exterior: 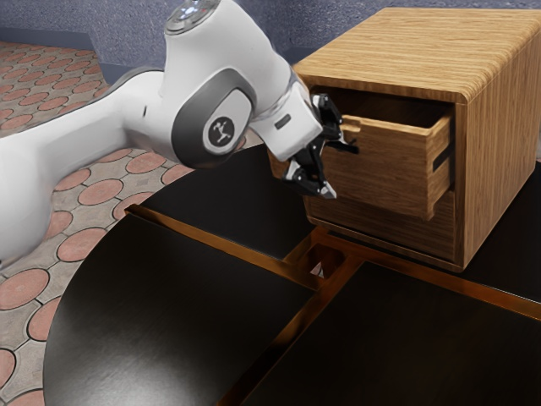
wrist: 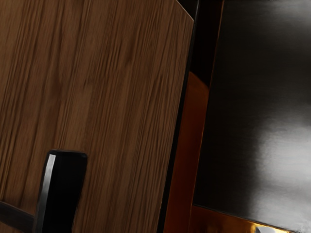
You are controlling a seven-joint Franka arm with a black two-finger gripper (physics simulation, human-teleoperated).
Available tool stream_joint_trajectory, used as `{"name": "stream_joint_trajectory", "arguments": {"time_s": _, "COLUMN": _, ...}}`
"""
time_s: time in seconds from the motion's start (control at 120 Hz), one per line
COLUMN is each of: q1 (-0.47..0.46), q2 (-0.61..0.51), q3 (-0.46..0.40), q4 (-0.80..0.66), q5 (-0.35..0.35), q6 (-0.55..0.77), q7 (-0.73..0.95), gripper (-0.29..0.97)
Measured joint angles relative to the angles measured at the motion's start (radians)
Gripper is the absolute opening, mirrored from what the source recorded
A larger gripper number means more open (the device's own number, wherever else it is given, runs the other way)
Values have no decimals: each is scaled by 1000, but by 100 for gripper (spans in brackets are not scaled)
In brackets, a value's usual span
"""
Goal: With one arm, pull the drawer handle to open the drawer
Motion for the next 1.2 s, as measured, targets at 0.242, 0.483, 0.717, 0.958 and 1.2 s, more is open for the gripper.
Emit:
{"name": "stream_joint_trajectory", "arguments": {"time_s": 0.242, "q1": -10, "q2": -105, "q3": 3, "q4": -110, "q5": 13, "q6": 7, "q7": -11, "gripper": 35}}
{"name": "stream_joint_trajectory", "arguments": {"time_s": 0.483, "q1": -9, "q2": -203, "q3": 0, "q4": -216, "q5": 30, "q6": 8, "q7": -27, "gripper": 32}}
{"name": "stream_joint_trajectory", "arguments": {"time_s": 0.717, "q1": -6, "q2": -295, "q3": -1, "q4": -307, "q5": 46, "q6": 9, "q7": -45, "gripper": 29}}
{"name": "stream_joint_trajectory", "arguments": {"time_s": 0.958, "q1": -13, "q2": -343, "q3": -1, "q4": -357, "q5": 53, "q6": 11, "q7": -66, "gripper": 28}}
{"name": "stream_joint_trajectory", "arguments": {"time_s": 1.2, "q1": -15, "q2": -359, "q3": -1, "q4": -373, "q5": 65, "q6": 9, "q7": -82, "gripper": 44}}
